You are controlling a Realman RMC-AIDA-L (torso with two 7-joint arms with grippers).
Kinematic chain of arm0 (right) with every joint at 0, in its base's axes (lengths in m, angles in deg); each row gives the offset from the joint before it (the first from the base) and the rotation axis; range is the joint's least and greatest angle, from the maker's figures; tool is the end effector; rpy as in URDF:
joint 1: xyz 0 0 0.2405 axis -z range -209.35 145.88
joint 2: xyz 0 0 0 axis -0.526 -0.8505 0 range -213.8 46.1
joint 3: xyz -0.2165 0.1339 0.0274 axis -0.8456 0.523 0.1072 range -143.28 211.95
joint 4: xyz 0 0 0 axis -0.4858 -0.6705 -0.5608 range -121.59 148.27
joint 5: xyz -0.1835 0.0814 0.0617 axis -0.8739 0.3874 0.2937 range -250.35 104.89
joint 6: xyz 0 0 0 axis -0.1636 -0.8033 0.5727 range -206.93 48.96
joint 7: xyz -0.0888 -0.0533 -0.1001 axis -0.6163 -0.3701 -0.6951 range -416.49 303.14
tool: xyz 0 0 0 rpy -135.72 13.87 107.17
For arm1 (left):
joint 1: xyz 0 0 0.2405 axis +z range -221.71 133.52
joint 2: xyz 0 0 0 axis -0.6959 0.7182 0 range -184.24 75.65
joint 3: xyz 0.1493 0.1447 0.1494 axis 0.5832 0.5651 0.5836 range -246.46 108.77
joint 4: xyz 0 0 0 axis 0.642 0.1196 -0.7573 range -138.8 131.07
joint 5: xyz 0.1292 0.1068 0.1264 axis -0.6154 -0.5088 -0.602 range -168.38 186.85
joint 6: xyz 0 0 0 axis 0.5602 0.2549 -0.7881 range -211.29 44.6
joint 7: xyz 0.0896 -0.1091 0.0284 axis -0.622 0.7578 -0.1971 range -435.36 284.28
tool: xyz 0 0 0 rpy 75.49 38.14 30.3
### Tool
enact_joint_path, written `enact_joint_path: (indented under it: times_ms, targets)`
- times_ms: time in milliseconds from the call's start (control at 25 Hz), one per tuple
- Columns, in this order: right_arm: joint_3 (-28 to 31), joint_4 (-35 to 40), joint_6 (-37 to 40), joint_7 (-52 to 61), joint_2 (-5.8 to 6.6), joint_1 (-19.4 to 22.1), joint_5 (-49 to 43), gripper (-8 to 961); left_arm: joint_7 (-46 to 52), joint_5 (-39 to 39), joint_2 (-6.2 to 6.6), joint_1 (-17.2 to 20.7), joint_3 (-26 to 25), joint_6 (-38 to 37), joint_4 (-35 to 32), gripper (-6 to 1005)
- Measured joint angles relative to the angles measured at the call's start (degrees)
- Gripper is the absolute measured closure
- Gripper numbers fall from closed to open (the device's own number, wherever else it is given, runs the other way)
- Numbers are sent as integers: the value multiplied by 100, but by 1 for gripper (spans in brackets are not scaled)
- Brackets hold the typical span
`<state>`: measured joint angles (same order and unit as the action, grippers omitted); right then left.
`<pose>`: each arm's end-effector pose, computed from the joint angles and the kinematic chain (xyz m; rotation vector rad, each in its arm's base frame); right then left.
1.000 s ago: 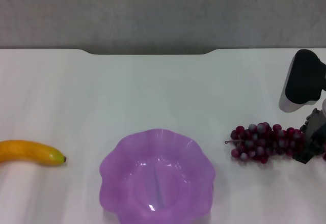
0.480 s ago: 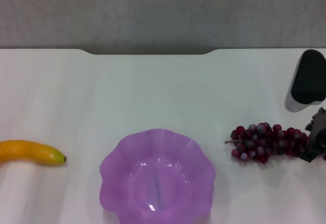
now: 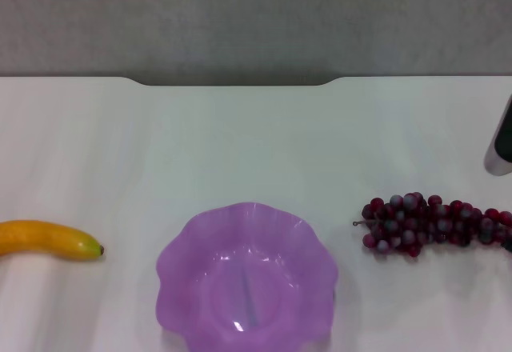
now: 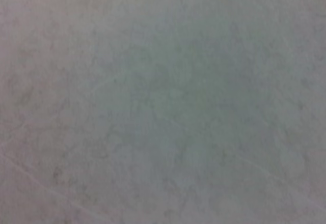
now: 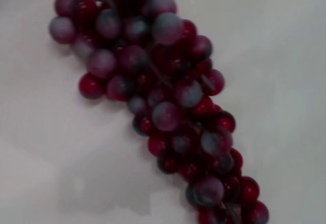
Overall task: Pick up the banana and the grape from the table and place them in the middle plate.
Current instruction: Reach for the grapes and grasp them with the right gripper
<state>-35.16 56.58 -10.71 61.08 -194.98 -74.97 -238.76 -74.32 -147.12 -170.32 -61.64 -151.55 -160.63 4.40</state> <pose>0.3019 0.4098 0.0468 -2.4501 0.5231 -0.9808 -0.3725 0.2939 0.0631 -1.3492 -0.3203 -0.5597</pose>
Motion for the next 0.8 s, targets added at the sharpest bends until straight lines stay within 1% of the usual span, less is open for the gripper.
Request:
enact_joint_path:
  times_ms: [320,440,560,680,800]
  targets:
    - [30,0,-103,46,148,17,0,129,0,0,1,5,0,-14,0,110]
    - [40,-5,-169,46,182,61,0,128,0,0,1,5,0,-14,0,110]
    - [47,-56,-252,46,189,102,0,128,0,-2,1,5,0,-14,0,110]
    - [46,-281,-367,38,188,107,0,129,0,-20,-1,5,0,-15,0,110]
    - [33,-566,-596,19,156,89,0,129,0,-34,-6,5,6,-18,0,110]
